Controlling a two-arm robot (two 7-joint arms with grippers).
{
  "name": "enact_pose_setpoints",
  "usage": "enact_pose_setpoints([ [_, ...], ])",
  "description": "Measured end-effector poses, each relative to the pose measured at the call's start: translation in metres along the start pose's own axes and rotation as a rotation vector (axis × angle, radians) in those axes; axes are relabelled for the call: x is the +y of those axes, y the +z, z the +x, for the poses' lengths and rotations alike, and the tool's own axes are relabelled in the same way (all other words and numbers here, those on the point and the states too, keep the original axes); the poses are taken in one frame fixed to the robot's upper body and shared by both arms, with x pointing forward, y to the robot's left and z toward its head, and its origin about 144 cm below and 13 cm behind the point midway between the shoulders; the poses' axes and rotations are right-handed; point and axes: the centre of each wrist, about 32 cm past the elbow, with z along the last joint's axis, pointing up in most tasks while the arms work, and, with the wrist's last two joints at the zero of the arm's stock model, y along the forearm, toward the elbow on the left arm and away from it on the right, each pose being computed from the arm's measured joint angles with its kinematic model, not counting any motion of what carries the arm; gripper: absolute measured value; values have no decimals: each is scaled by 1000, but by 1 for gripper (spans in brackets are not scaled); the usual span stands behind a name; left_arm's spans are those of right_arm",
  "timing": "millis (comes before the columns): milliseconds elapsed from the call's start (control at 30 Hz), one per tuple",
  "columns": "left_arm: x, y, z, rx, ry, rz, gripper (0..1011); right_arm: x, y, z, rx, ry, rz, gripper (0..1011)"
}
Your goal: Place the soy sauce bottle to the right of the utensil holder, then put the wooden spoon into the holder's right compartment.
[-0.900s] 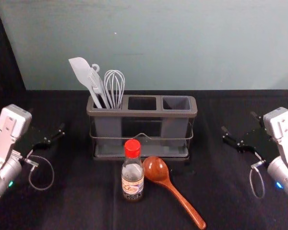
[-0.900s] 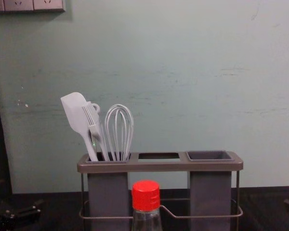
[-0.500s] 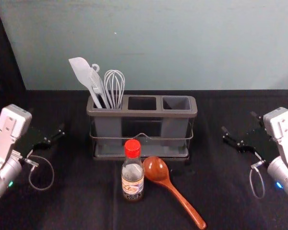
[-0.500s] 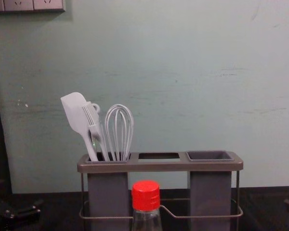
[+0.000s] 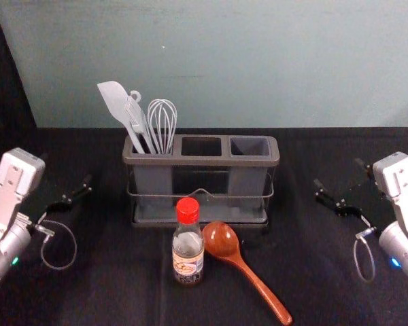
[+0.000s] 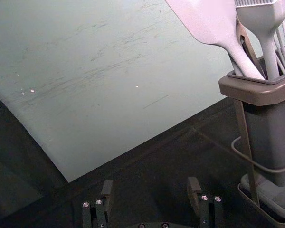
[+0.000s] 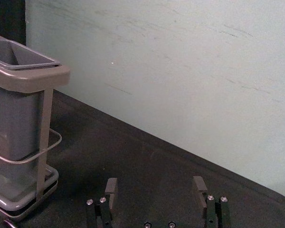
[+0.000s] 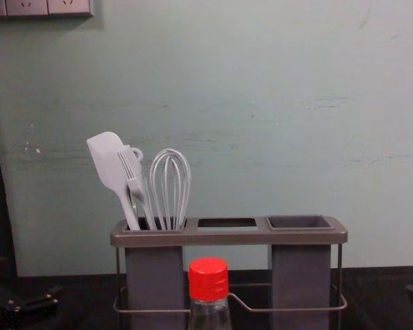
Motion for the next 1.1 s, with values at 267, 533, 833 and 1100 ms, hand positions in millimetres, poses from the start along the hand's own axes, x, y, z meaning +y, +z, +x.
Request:
enact_pose_setpoints([
  [267,0,0,0,0,0,0,1011,0,0,0,0,0,0,1003],
  [533,0,0,0,0,0,0,1011,0,0,0,0,0,0,1003],
  [833,0,0,0,0,0,0,1012,0,0,0,0,0,0,1002],
  [1100,0,0,0,0,0,0,1011,0,0,0,0,0,0,1003],
])
